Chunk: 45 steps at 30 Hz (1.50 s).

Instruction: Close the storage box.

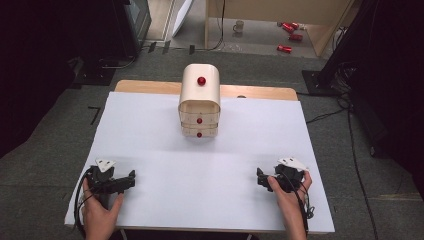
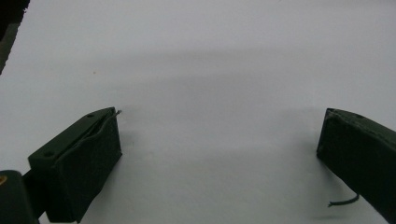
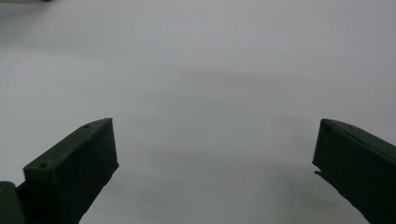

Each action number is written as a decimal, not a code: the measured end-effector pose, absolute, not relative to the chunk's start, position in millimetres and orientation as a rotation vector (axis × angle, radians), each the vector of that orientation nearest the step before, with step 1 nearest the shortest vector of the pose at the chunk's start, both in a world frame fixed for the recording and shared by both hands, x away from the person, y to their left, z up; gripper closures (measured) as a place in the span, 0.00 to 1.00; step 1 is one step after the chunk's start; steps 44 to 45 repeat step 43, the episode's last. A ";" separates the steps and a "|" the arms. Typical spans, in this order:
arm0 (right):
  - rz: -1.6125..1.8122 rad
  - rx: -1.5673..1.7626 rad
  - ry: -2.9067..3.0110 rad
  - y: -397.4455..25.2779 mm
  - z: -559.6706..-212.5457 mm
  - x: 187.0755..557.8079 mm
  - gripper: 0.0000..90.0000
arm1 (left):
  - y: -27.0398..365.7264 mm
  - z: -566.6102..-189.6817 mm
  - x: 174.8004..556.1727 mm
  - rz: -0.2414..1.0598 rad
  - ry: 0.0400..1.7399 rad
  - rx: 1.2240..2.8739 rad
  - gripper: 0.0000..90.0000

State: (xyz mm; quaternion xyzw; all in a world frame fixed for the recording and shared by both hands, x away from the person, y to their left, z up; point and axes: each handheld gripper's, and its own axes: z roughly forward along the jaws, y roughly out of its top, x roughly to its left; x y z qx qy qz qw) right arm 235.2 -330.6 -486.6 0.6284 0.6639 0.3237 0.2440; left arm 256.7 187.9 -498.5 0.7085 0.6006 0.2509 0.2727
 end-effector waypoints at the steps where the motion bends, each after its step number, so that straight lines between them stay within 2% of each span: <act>1: 0.879 1.724 1.807 -333.1 -486.8 233.9 0.00 | 187.9 -498.5 256.7 0.675 1.616 1.907 0.00; 22: 0.814 1.837 1.708 -395.0 -498.2 201.2 0.00 | 187.8 -498.5 256.6 0.675 1.617 1.906 0.00; 45: 0.745 1.792 1.706 -395.0 -504.9 197.4 0.00 | 187.9 -498.5 256.7 0.675 1.617 1.907 0.00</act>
